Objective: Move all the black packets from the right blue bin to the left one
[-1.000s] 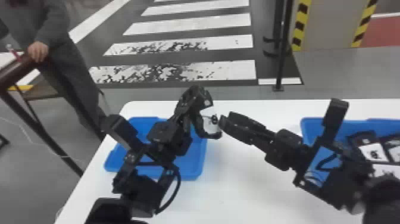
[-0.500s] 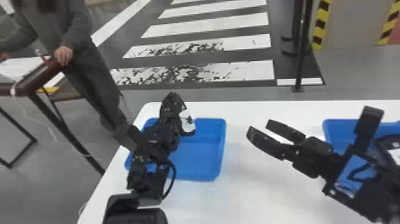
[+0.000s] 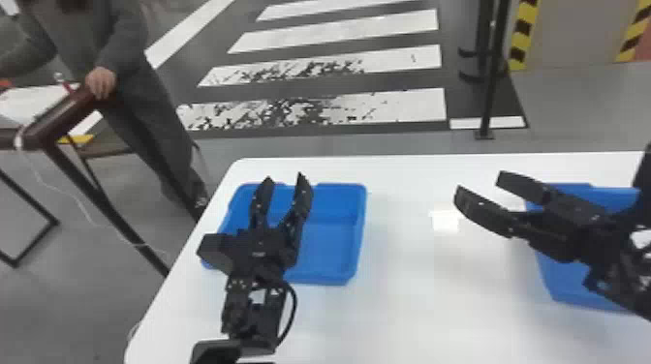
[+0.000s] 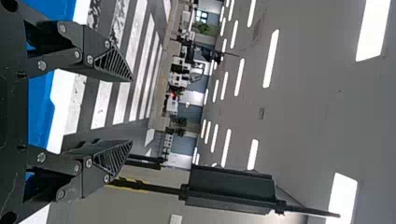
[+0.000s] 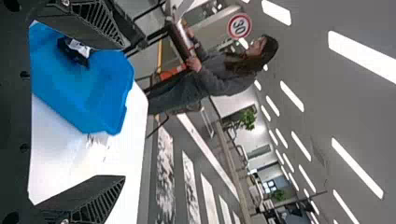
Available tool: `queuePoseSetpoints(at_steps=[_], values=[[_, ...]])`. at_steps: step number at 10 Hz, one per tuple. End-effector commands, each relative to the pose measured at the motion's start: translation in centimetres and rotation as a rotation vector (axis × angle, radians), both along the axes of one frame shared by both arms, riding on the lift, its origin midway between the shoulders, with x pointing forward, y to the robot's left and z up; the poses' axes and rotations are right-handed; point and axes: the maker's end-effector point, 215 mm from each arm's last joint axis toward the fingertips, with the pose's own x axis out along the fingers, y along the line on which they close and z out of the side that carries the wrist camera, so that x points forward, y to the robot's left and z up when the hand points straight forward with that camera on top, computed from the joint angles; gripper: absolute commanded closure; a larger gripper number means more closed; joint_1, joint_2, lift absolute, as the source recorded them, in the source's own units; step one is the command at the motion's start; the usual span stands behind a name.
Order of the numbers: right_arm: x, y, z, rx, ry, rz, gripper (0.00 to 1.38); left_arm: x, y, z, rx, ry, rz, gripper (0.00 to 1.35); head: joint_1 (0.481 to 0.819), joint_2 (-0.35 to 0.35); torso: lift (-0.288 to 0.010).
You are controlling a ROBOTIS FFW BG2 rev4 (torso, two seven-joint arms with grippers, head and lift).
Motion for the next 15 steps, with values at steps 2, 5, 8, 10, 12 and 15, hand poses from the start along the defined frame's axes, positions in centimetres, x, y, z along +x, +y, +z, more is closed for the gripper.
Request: queuePoseSetpoints(at_steps=[2,5,8,10,12,15], values=[[0.6,-10.4,2.7,-0.306,-0.068,-0.288,0.05,-1.7,-3.0,1.6,-0.058,-0.055,-0.109,0.17,0.695,0.213,-0.14],[-2.4,-20.6,0.6,-0.479,0.063,-0.548,0.07,-5.7,-7.6,3.2,-0.038,0.023,-0.261,0.17,0.695,0.014,-0.14],[-4.5,-26.3,-3.5,-0.55,0.171,-0.661,0.07,-7.7,-10.2,1.3,-0.052,0.085,-0.323,0.18,0.695,-0.113,-0.14],[-5.0,-29.9,-8.6,-0.596,0.313,-0.709,0.07,-7.6,-10.7,1.4,-0.018,0.099,-0.343,0.18,0.695,-0.17,-0.14],[-4.4,-32.8,-12.3,-0.631,0.41,-0.745,0.07,-7.6,-10.9,0.9,-0.006,0.121,-0.357,0.18,0.695,-0.225,-0.14],[-2.2,-32.6,-12.7,-0.625,0.433,-0.739,0.07,-7.5,-11.2,0.8,0.013,0.13,-0.367,0.18,0.695,-0.256,-0.14]])
